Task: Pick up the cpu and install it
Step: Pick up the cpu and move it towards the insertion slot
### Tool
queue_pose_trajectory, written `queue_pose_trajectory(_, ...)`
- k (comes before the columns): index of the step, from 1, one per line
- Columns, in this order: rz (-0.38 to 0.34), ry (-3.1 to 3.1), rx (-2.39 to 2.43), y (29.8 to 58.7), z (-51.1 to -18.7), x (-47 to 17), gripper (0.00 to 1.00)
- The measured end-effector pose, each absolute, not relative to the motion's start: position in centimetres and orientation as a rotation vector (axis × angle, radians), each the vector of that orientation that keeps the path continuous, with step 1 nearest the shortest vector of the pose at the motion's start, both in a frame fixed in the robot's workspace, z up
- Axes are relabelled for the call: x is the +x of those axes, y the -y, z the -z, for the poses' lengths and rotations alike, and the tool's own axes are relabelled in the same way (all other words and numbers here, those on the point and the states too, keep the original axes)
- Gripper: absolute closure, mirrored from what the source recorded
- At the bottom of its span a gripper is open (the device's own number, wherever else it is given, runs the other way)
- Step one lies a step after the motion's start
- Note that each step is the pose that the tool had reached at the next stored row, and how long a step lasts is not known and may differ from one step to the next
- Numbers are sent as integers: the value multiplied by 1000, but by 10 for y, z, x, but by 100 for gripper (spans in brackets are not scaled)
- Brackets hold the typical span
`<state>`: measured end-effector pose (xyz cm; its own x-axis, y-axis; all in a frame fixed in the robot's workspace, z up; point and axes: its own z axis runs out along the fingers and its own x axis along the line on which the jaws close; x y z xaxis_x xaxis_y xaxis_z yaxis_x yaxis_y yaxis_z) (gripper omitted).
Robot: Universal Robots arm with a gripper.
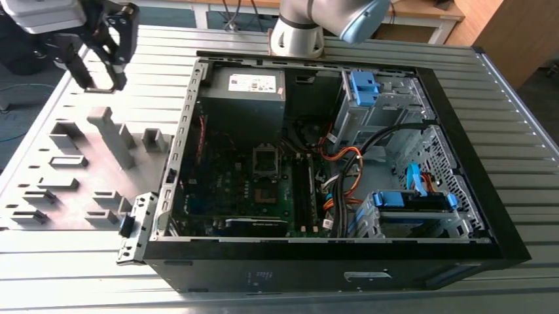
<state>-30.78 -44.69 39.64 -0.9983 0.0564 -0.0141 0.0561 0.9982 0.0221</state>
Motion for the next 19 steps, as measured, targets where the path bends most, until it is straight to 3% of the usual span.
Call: queue_pose_trajectory(19, -34, -3126, 88, 448, -396, -253, 53)
